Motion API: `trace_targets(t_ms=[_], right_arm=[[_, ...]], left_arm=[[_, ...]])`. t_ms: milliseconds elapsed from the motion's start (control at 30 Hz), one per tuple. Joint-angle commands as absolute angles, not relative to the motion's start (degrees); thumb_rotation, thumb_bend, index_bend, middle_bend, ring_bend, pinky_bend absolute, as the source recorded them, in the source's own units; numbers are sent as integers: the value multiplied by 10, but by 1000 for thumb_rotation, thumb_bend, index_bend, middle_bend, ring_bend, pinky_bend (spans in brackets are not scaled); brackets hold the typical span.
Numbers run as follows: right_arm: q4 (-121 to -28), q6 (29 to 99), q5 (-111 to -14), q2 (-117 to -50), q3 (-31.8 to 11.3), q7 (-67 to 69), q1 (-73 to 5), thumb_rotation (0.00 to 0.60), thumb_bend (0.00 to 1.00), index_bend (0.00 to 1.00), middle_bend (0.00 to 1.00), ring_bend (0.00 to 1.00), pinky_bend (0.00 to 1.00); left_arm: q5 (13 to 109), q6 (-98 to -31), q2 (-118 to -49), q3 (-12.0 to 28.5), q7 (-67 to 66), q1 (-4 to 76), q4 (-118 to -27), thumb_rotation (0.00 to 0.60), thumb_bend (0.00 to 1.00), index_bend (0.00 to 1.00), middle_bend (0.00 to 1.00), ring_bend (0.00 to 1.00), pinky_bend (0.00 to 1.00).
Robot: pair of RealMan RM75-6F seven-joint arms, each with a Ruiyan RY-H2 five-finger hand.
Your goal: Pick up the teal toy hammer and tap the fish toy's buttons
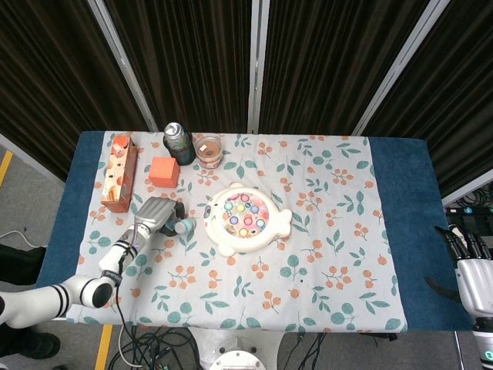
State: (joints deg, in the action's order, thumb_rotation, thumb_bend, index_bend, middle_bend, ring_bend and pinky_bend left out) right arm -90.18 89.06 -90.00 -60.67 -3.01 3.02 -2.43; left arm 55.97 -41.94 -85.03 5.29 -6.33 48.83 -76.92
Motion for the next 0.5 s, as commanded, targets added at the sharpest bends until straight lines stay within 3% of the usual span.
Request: trace_targets(t_ms=[33, 400, 500], right_arm=[[-902, 890, -899, -607, -30, 30, -24, 600, 0, 114, 203, 53, 115], [-901, 891, -898, -606, -31, 31, -24, 600, 0, 114, 203, 54, 115], [-900, 890, -897, -607, -31, 33, -24, 600, 0, 114, 203, 53, 115]], left_arm=[[551, -408, -851, 60, -64, 493, -760, 600, 264, 449, 410, 362, 452], [548, -398, -854, 63, -72, 495, -758, 600, 263, 437, 403, 360, 451], [551, -398, -851, 63, -74, 494, -763, 600, 252, 395, 369, 325, 441]])
